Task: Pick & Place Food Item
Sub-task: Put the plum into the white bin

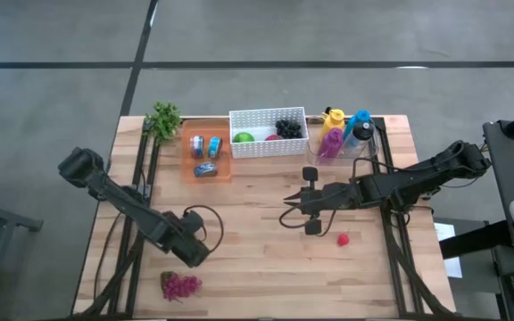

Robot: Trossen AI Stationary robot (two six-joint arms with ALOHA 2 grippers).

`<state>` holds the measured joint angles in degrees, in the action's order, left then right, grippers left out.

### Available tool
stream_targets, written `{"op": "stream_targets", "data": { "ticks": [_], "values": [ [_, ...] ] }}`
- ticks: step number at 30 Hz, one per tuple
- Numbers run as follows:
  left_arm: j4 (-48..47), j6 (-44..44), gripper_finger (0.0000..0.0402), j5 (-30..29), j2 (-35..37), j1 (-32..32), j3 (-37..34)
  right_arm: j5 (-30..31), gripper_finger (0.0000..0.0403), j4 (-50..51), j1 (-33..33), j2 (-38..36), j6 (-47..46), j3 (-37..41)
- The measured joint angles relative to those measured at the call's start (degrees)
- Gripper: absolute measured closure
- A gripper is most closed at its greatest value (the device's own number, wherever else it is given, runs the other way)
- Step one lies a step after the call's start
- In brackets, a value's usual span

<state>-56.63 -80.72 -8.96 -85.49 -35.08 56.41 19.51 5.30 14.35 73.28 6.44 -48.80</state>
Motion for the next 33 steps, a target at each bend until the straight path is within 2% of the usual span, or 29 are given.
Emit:
{"op": "stream_targets", "data": {
  "ticks": [4, 8, 27, 33],
  "values": [
    [-0.2, -5.9, 0.0093, 1.5, -0.2, 0.4, -1.9, 0.0, 0.0374, 0.0, 0.0, 0.0, 0.0, 0.0],
    [-0.2, -8.1, 0.0087, 1.8, -0.2, 0.6, -3.5, 0.0, 0.0374, 0.0, 0.0, 0.0, 0.0, 0.0],
    [1.8, -11.0, 0.0078, 2.8, -0.2, 1.4, -6.4, 0.0, 0.0374, 0.0, 0.0, 0.0, 0.0, 0.0],
    [8.3, -11.0, 0.0088, 4.4, -0.2, 1.4, -9.8, 0.0, 0.0374, 0.0, 0.0, 0.0, 0.0, 0.0]
  ]
}}
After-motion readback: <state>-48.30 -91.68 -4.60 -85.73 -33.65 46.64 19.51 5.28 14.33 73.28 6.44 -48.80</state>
